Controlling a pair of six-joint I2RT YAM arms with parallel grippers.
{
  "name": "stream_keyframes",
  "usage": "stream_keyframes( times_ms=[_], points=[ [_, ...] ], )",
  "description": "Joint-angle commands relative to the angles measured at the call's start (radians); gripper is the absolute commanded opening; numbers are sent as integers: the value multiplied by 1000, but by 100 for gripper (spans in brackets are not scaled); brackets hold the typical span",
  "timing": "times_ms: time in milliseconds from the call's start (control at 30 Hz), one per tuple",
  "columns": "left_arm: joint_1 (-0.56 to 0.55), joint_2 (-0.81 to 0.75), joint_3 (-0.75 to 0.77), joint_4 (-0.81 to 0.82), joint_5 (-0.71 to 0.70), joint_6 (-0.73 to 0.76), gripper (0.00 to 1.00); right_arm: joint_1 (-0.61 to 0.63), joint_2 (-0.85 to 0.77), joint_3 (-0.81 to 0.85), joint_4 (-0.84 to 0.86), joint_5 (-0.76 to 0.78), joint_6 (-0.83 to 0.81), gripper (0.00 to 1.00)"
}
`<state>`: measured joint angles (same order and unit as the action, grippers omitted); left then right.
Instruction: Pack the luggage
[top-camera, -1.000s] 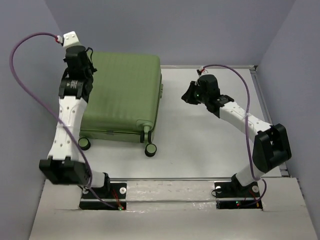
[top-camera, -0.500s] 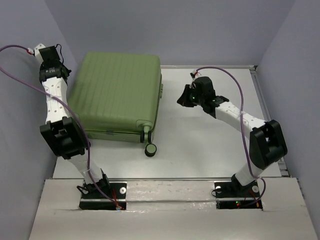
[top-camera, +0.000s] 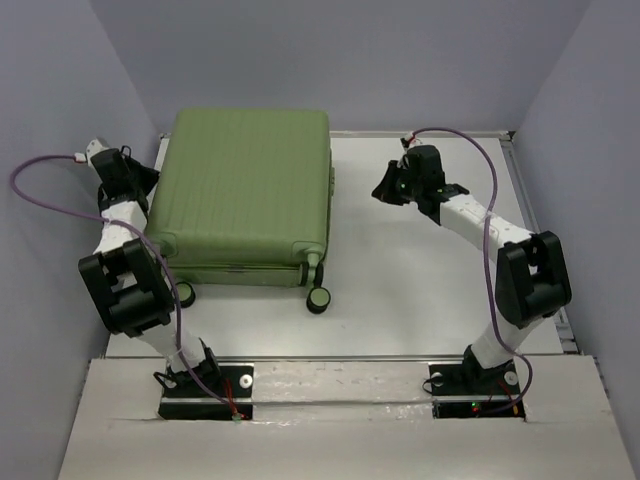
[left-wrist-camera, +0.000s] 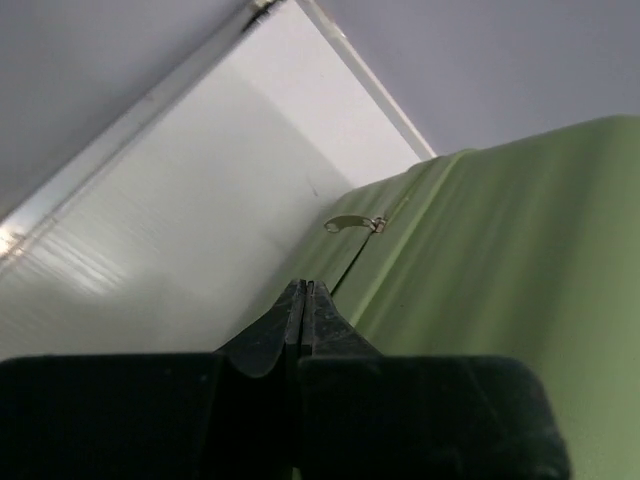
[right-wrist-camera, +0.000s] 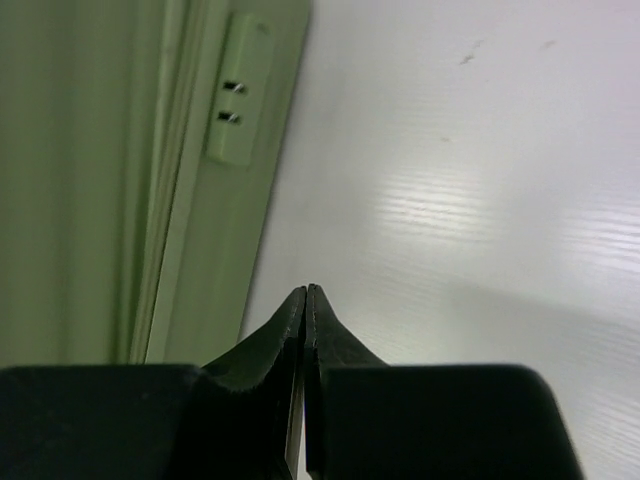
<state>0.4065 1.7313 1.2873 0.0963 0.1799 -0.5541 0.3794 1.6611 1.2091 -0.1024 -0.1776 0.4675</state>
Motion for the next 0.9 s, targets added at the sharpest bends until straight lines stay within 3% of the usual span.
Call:
stream_keyframes(
  times_ms=[0,167,367,533,667,700,767,800,833,867],
  points=[
    [-188,-76,-281,-95,291,5,6,-68,84,104,-8,-48,-16,7],
    [-310,-231,-488,17,314,-39,6,-88,135,158,-52,-31,-59,7],
    [-501,-482,-643,14,265,-89,6,-109,235,312,-118,-46,-104,7],
    [-592,-636,-724,-32,178,-73,6,-109,400,521,-175,-196,-116,7],
    [-688,-682,-755,-50,109,-76,6,-96,582,807,-230,-374,-58,8],
    [-722,-685,-755,-56,95,-72,6,-82,626,981,-252,-394,-52,10],
    [-732,-723,-720,-114,28,-44,6,-82,759,1203,-402,-334,-49,29],
    [-732,-748,-698,-151,-12,-24,6,-82,787,1310,-460,-292,-52,41],
    [-732,-768,-628,-224,-136,24,8,-100,796,1439,-520,-261,-50,63],
    [-730,-809,-585,-260,-230,46,14,-117,784,1442,-519,-214,-40,69]
  ],
)
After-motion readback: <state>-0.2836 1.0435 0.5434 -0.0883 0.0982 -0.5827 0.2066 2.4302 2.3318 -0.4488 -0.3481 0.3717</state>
